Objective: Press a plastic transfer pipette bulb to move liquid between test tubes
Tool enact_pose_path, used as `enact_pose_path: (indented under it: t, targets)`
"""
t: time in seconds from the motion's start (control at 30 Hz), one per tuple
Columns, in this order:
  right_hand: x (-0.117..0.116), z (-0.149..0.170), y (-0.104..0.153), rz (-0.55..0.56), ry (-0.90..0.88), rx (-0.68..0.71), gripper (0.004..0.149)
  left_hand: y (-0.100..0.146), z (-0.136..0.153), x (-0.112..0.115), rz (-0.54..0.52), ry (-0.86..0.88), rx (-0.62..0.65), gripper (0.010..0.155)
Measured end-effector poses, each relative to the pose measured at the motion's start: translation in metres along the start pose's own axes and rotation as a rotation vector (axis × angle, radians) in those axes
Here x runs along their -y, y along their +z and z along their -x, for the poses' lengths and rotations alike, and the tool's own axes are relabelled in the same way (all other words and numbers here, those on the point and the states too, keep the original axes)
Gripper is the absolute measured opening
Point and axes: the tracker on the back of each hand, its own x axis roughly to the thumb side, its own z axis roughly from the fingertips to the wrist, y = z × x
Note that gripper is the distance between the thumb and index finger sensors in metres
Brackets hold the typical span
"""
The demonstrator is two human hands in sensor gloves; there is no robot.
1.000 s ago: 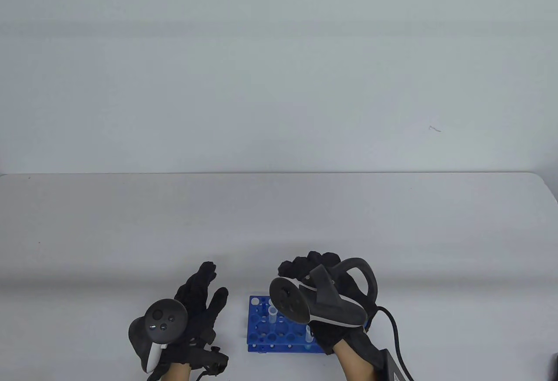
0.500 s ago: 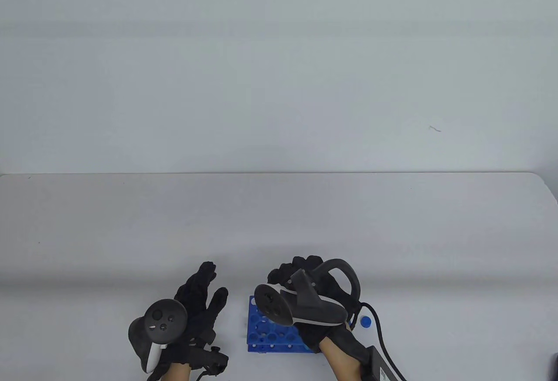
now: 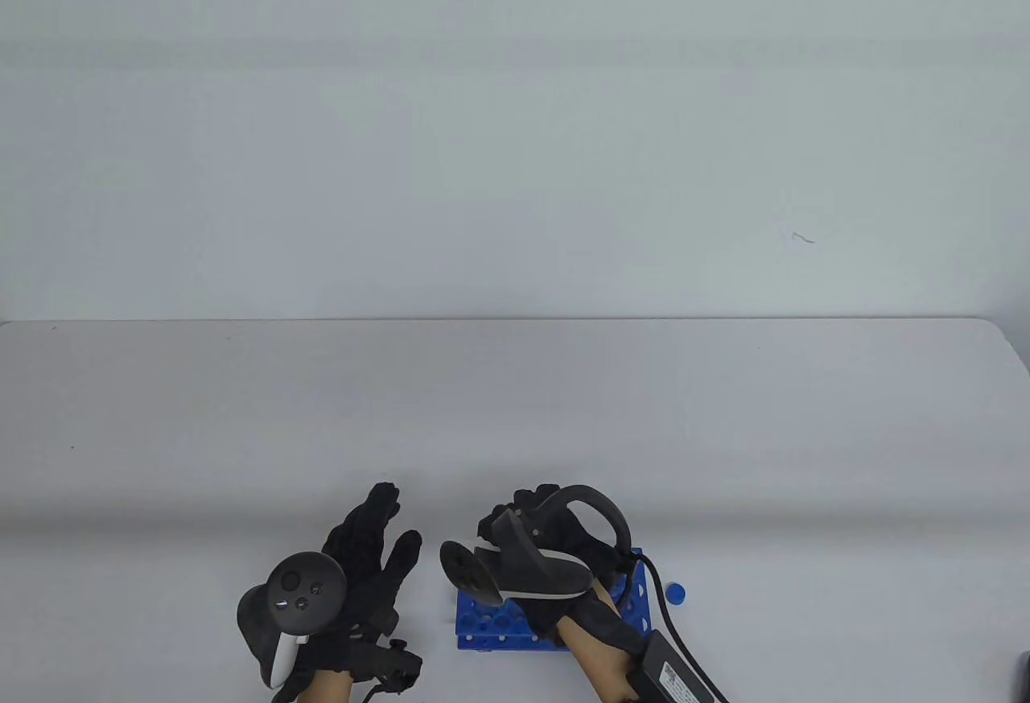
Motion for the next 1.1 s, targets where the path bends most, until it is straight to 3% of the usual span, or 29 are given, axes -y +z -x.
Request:
enact_pose_path:
  t: [1.1]
  targets:
    - [-0.0092, -0.0005, -0.0013, -0.057, -0.031, -0.023, 0.047, 0.0000, 0.0003, 0.0003, 0.000, 0.000, 0.003, 0.075]
